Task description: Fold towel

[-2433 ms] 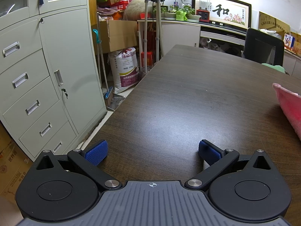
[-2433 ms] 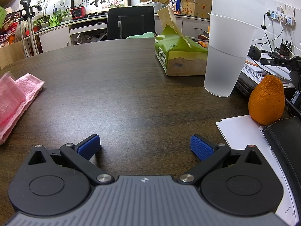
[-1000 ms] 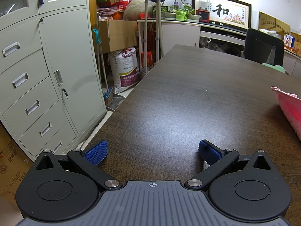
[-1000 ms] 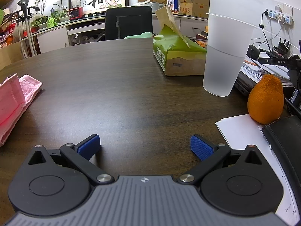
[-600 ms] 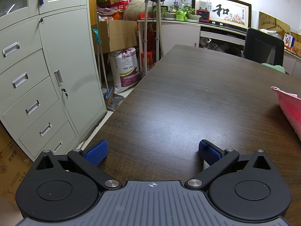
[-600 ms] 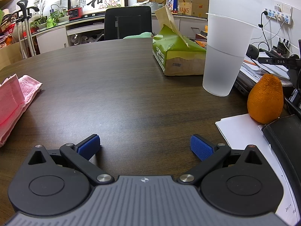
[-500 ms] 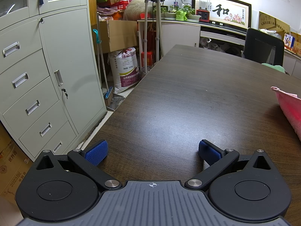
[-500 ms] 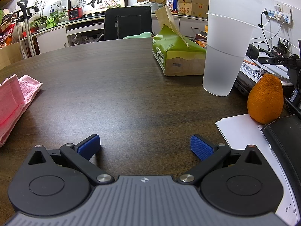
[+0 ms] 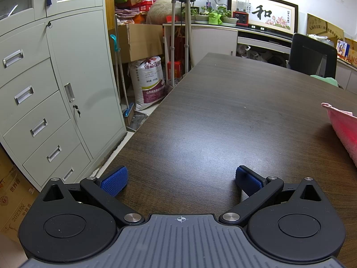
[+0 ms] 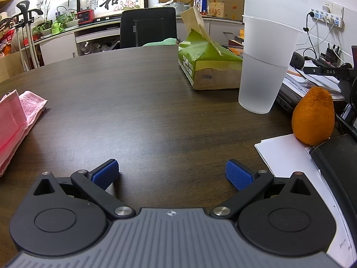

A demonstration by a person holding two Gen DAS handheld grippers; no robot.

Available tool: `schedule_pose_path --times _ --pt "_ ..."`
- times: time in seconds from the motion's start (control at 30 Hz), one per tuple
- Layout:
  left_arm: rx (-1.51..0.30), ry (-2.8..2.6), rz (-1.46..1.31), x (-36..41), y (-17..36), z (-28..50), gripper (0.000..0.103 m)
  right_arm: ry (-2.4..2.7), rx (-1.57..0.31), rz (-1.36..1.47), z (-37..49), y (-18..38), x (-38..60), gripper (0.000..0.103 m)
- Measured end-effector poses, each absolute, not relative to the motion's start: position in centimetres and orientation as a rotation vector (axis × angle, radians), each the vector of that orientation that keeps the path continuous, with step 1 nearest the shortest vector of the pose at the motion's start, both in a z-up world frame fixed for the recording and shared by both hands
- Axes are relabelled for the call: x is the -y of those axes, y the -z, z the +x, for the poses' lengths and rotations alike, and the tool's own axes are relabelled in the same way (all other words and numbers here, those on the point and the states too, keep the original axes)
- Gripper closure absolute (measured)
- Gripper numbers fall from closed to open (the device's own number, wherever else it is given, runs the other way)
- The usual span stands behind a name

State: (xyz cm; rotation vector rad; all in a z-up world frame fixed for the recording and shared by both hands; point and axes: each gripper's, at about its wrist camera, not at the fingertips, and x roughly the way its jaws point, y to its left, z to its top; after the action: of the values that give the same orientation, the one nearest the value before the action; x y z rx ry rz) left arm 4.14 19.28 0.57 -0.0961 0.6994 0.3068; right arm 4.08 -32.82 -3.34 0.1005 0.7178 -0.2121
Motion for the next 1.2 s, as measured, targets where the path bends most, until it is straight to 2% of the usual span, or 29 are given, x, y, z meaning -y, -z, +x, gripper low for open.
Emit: schedule_pose_path --times 0.7,1.2 --pt "-0.700 -0.307 -0.094 -19.3 -0.6 4.1 0.000 0.234 -0.728 0.117 4.1 3.0 30.0 0.000" --pt "-0.700 -0.314 -0.096 -19.2 -0.6 4.1 0.000 -0.014 -0.622 0.161 6.1 -2.1 22.2 0.000"
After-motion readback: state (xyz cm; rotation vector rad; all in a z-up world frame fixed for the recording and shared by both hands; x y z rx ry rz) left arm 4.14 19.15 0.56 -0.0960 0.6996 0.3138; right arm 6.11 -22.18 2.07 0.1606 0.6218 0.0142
